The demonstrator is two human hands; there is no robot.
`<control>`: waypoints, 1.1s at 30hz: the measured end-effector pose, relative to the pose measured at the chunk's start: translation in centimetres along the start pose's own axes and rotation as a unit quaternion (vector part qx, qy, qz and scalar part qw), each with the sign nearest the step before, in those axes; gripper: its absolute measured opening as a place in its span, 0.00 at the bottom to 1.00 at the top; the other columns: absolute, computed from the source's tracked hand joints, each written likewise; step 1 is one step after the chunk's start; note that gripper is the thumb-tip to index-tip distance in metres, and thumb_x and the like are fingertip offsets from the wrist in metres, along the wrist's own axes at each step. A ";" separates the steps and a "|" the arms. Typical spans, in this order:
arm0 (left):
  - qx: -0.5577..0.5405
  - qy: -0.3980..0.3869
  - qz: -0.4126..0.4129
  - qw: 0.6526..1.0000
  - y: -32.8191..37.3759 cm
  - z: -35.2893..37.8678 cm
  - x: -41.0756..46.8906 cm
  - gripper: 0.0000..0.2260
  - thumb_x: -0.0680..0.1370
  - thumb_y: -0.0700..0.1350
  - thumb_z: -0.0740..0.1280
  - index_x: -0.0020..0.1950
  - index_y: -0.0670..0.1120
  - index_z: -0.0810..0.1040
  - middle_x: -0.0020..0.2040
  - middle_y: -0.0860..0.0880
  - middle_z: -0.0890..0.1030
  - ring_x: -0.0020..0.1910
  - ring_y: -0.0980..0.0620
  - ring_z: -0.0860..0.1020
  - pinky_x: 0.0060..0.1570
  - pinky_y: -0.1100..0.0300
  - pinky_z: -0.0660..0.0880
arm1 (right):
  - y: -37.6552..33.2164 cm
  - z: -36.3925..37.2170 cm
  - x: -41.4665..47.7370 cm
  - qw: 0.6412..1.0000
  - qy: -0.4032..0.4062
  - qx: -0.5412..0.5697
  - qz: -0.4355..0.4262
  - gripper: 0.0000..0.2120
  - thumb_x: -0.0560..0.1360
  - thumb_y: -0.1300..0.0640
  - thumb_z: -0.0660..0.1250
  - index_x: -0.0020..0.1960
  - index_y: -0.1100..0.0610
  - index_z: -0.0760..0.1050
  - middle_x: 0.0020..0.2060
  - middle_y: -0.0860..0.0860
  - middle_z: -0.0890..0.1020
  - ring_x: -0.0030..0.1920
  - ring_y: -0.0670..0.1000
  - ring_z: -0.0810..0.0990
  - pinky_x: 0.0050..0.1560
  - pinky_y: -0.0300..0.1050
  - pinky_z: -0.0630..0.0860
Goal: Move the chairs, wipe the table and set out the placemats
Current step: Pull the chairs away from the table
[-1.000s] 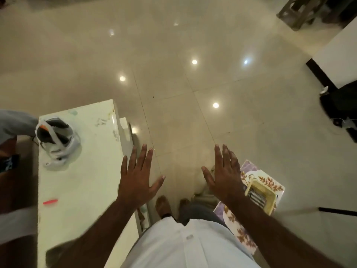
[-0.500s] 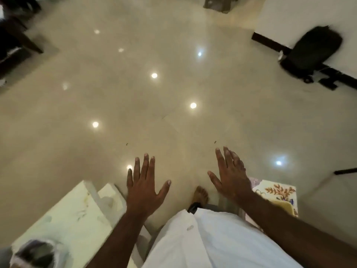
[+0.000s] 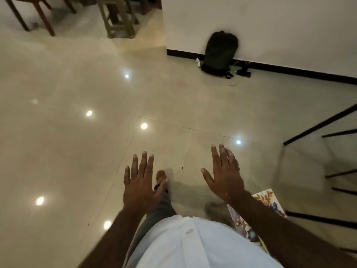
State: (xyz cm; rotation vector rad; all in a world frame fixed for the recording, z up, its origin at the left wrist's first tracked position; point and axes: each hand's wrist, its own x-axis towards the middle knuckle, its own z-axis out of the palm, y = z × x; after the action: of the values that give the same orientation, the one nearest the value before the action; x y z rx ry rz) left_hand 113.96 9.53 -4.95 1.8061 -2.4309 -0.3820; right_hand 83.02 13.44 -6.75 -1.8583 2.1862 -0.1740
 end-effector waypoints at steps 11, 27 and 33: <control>0.024 -0.061 0.256 0.964 -0.8 -4.6 27.0 0.44 0.82 0.74 0.52 0.91 0.51 0.49 0.91 0.51 0.46 0.89 0.46 0.39 0.85 0.34 0.51 | -1.5 -4.6 9.6 0.968 0.073 0.026 0.239 0.43 0.84 0.32 0.58 0.90 0.54 0.51 0.88 0.60 0.56 0.84 0.67 0.60 0.77 0.70 0.68; 0.036 -0.136 0.479 0.867 23.5 1.7 44.9 0.43 0.83 0.74 0.55 0.91 0.52 0.48 0.91 0.52 0.45 0.89 0.46 0.40 0.85 0.35 0.50 | 15.2 -6.1 11.1 0.839 0.135 0.098 0.518 0.44 0.83 0.31 0.55 0.90 0.52 0.47 0.88 0.60 0.53 0.84 0.68 0.60 0.81 0.70 0.64; 0.049 -0.145 0.515 0.844 34.4 3.1 49.7 0.44 0.81 0.76 0.51 0.90 0.52 0.48 0.90 0.51 0.44 0.89 0.46 0.39 0.86 0.35 0.47 | 22.4 -9.0 13.2 0.846 0.118 0.085 0.514 0.44 0.85 0.30 0.53 0.90 0.52 0.44 0.89 0.60 0.51 0.85 0.67 0.58 0.82 0.65 0.60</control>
State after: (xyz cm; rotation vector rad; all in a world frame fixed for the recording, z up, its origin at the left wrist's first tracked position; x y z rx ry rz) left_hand 66.57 -28.09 -3.07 0.2361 -3.1903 -0.4184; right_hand 57.33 3.63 -5.57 -0.4009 2.8738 -0.3585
